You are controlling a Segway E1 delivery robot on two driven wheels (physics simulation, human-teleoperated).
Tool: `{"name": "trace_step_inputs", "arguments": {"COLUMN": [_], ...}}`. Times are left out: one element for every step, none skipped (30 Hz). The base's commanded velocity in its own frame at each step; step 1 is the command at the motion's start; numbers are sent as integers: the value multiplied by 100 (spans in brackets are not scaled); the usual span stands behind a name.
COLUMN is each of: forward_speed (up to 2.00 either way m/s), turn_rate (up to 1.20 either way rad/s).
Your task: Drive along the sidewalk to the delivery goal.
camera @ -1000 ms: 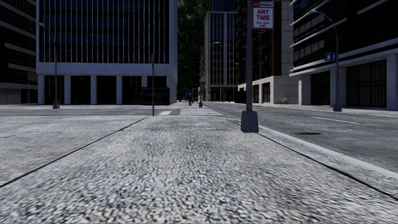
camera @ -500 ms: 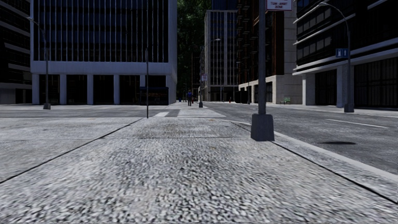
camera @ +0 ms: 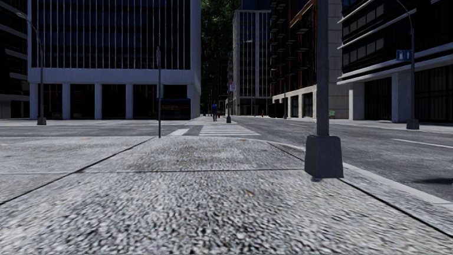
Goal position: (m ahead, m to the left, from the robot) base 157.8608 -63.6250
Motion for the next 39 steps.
{"name": "trace_step_inputs", "arguments": {"forward_speed": [200,200,200,200,200,200,200,200,200,200,200,200,200,200,200,200,200,200,200,200,200,200,200,200,200,200,200,200,200,200,200,200,200,200,200,200,200,200,200], "turn_rate": [0,0,0,0,0,0,0,0,0,0,0,0,0,0,0,0,0,0,0,0,0,0,0,0,0,0,0,0,0,0,0,0,0,0,0,0,0,0,0]}}
